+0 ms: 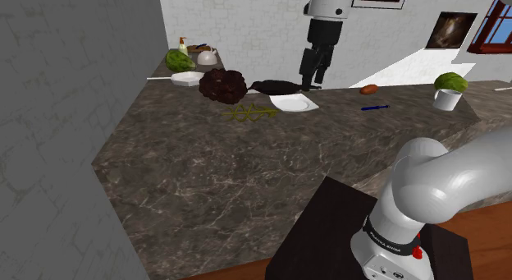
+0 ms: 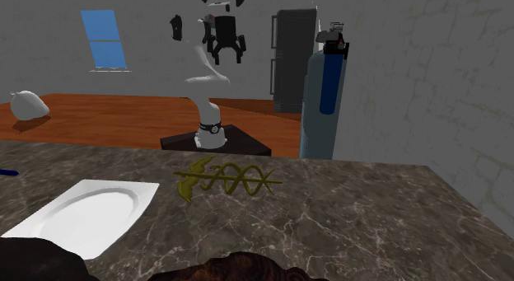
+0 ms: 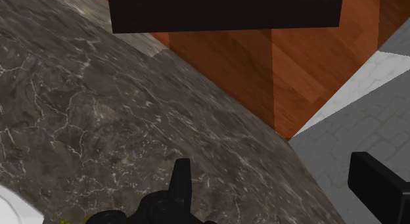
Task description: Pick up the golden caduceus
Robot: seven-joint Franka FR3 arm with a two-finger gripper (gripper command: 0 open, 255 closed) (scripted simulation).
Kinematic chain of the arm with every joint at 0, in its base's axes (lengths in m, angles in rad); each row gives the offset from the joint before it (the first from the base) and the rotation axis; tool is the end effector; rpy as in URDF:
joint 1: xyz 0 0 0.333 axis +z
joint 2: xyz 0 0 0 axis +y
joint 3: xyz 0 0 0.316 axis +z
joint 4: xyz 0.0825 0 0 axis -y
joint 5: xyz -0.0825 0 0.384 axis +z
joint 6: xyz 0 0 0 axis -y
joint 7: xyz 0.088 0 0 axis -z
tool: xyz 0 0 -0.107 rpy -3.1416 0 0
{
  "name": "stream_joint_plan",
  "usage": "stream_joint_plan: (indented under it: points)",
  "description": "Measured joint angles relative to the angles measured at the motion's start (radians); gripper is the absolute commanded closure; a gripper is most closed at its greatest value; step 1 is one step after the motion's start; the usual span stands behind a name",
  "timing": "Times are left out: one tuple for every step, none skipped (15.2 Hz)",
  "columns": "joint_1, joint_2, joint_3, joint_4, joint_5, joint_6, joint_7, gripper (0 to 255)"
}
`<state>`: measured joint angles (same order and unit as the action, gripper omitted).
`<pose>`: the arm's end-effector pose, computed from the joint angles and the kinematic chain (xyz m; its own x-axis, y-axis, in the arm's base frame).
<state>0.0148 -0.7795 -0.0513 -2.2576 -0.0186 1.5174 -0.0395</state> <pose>0.3033 -0.0194 0.6295 0.9991 0.0154 0.0392 0.0161 -0.9997 -0.0160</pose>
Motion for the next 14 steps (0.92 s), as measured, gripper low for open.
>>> stream_joint_plan:
  points:
    - [0.000,0.000,0.000,0.000,0.000,0.000,0.000,0]
    - [0.001,0.009,-0.010,-0.004,-0.007,0.012,-0.017,0]
    - [0.002,0.021,-0.026,-0.006,-0.018,0.027,-0.044,0]
    - [0.005,0.034,-0.038,-0.011,-0.028,0.046,-0.070,0]
    - [0.008,0.050,-0.055,-0.013,-0.039,0.064,-0.102,0]
    - [0.010,0.073,-0.076,-0.013,-0.052,0.087,-0.138,0]
    - [0.013,0.091,-0.093,-0.014,-0.063,0.108,-0.170,0]
    - [0.013,0.108,-0.116,-0.022,-0.077,0.134,-0.209,0]
    - [0.017,0.135,-0.135,-0.013,-0.086,0.154,-0.244,0]
    - [0.020,0.160,-0.155,-0.011,-0.096,0.178,-0.280,0]
    - [0.024,0.188,-0.173,0.000,-0.103,0.197,-0.314,0]
    - [0.030,0.218,-0.188,0.006,-0.107,0.222,-0.344,0]
    - [0.035,0.246,-0.203,0.014,-0.111,0.244,-0.375,0]
    - [0.038,0.282,-0.225,0.029,-0.115,0.268,-0.414,0]
